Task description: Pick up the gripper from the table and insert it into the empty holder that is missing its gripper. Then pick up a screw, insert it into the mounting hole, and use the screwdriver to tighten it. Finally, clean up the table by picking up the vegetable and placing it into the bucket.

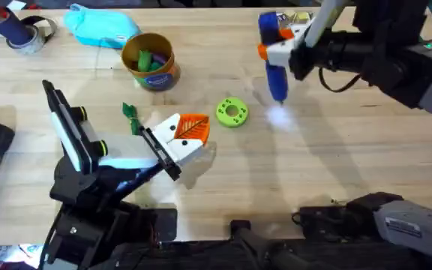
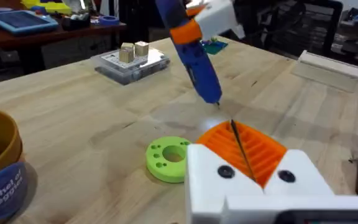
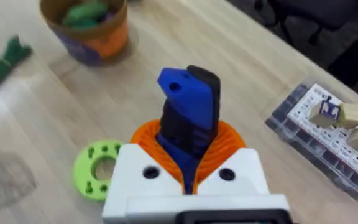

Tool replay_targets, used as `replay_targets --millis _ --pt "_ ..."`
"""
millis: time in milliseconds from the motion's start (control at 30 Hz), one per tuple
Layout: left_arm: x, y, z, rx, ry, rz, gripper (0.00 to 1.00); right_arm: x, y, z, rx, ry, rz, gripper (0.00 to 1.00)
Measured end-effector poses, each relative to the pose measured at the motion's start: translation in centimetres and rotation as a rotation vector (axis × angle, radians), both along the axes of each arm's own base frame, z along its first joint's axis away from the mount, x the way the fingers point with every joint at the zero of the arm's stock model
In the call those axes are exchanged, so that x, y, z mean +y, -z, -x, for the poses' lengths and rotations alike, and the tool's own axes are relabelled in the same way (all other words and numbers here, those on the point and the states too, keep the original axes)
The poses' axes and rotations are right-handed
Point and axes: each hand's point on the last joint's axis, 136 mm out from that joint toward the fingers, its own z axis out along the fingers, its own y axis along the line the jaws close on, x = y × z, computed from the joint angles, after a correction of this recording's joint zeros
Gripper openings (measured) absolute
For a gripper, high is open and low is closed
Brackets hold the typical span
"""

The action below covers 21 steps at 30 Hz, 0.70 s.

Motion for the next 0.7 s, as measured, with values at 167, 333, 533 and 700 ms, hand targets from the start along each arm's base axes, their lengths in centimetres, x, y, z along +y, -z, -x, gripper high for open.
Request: replay_targets --millis 167,333,533,700 --pt "0.0 0.0 0.0 0.0 0.0 0.0 0.016 -1.6 3.7 0.6 0.05 -0.06 0.148 0.043" --pt "0.0 0.0 0.0 0.0 0.0 0.0 0.016 -2.3 7.0 0.5 0.056 -0.158 0.272 0.041" --pt "0.0 0.0 0.0 0.0 0.0 0.0 0.016 -1.8 10.1 0.3 0.068 -0.253 0.326 0.039" --pt "0.0 0.0 0.0 0.0 -0.003 0.0 0.016 -1.9 13.0 1.0 0.146 -0.292 0.349 0.152"
